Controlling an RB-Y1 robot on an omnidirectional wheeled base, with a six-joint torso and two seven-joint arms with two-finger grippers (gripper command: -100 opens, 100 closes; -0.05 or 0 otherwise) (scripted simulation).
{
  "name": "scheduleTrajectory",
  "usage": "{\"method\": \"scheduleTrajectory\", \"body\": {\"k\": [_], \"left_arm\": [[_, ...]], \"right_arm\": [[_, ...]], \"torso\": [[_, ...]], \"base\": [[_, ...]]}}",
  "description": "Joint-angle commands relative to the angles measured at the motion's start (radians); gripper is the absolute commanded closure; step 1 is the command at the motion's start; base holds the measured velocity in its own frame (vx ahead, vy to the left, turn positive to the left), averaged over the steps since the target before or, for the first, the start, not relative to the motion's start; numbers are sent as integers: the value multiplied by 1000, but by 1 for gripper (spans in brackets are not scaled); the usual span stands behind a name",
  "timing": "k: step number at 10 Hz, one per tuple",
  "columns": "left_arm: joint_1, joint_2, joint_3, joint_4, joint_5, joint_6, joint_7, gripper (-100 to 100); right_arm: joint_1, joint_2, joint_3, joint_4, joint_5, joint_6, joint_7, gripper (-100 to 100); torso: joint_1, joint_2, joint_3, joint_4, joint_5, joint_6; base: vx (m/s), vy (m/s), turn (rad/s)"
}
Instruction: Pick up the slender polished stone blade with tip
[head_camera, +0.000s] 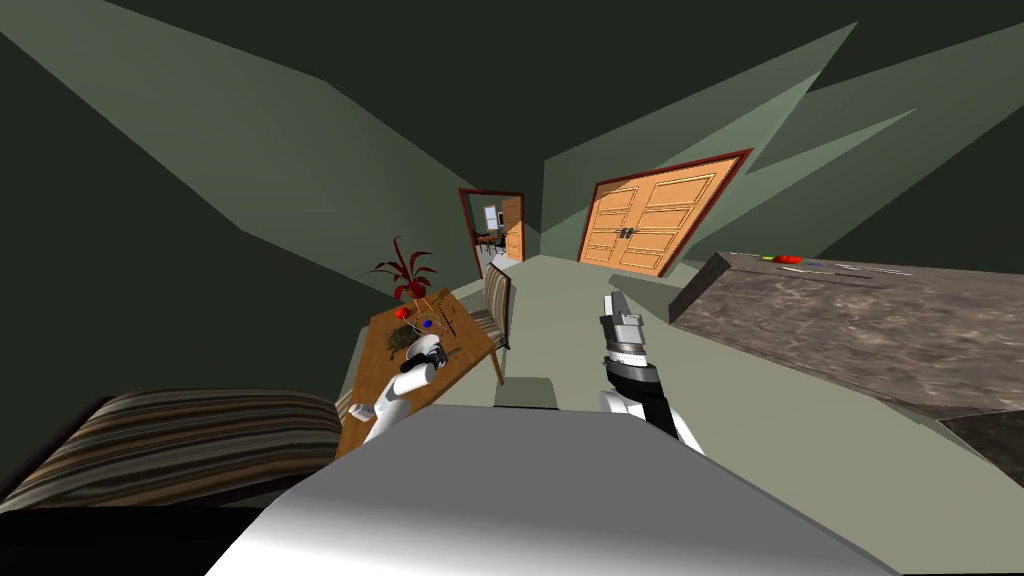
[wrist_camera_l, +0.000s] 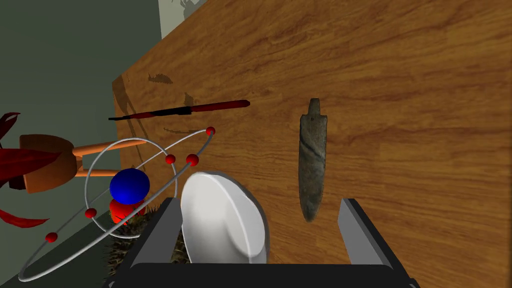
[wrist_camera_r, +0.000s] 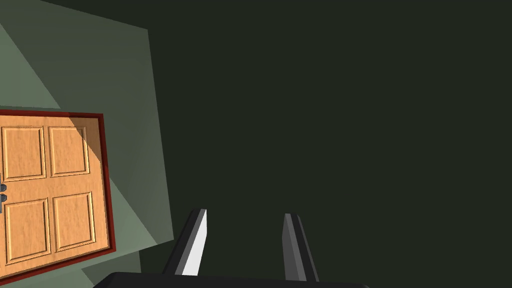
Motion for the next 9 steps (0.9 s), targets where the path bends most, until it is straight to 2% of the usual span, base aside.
{"method": "scheduleTrajectory", "body": {"k": [1,2,3,4,5,6,7,8,9], "left_arm": [[-11,5,3,24,8,30,9,-100],[-35,15,9,68,24,70,22,-100],[-35,15,9,69,24,74,22,-100],[-58,25,14,112,39,109,35,-100],[-58,25,14,112,39,116,35,-100],[-81,35,18,155,53,152,48,-100],[-81,35,18,155,53,157,48,-100],[-103,45,22,196,67,195,60,-100],[-103,45,22,196,67,197,60,-100]], "right_arm": [[0,0,0,0,0,0,0,0],[0,0,0,0,0,0,0,0],[0,0,0,0,0,0,0,0],[0,0,0,0,0,0,0,0],[0,0,0,0,0,0,0,0],[0,0,0,0,0,0,0,0],[0,0,0,0,0,0,0,0],[0,0,0,0,0,0,0,0],[0,0,0,0,0,0,0,0]], "torso": [[0,0,0,0,0,0],[0,0,0,0,0,-1],[0,0,0,0,0,0],[0,0,0,0,0,-1],[1,0,0,0,0,0],[1,1,0,0,0,-1],[2,0,0,0,0,0],[1,0,0,0,0,-1],[2,0,0,0,0,0]], "base": [[24,10,-59],[25,12,-125],[19,16,-67],[17,23,-130],[13,27,-68],[19,33,-122],[17,28,-77],[14,35,-112],[13,33,-61]]}}
